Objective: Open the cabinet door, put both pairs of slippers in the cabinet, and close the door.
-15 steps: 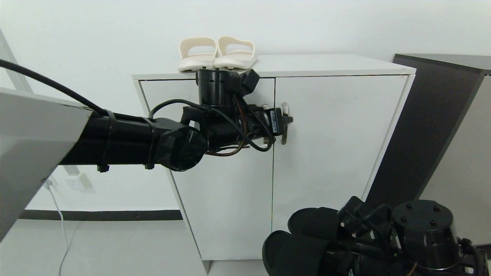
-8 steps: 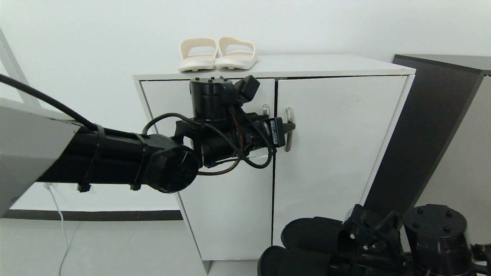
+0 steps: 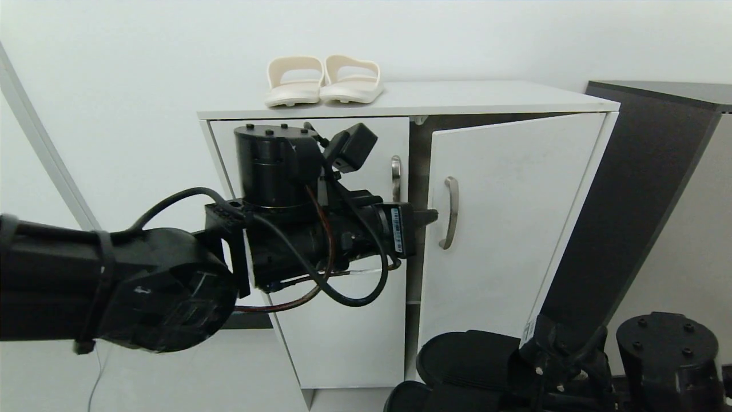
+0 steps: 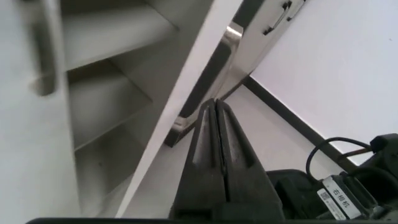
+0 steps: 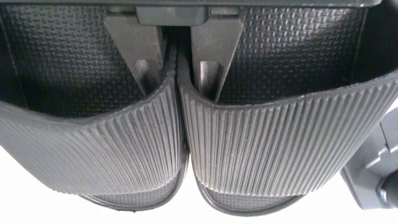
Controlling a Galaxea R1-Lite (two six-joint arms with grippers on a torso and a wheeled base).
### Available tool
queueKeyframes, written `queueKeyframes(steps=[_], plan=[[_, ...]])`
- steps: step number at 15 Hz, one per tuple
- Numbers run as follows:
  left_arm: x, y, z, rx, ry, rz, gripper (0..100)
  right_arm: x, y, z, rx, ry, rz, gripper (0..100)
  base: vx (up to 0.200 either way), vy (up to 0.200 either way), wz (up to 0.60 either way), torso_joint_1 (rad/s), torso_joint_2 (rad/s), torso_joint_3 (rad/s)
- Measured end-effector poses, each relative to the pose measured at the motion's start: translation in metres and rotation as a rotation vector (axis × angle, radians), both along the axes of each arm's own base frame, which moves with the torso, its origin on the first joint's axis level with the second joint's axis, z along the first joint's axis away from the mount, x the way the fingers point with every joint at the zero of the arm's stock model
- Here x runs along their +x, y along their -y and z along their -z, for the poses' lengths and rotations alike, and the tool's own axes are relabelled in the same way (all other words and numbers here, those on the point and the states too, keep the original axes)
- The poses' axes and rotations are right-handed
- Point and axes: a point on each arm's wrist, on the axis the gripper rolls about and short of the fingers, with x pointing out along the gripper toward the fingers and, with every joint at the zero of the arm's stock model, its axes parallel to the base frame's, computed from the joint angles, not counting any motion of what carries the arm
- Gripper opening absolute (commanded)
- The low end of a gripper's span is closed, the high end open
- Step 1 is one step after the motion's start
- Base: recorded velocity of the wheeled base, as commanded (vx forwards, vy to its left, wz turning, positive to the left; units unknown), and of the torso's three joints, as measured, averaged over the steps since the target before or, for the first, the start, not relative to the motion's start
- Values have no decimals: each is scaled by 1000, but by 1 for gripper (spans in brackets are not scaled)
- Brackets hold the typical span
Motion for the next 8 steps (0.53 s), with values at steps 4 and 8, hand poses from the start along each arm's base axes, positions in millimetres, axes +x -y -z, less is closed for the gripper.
queueKeyframes(steps=[4, 8], plan=[[1, -19, -8, -24, 5, -46, 0, -3, 1, 3, -24, 16, -22, 0, 0, 0, 0, 0, 0, 0], [13, -18, -14, -43, 17, -65, 0, -7, 0, 2, -21, 18, -38, 0, 0, 0, 0, 0, 0, 0]])
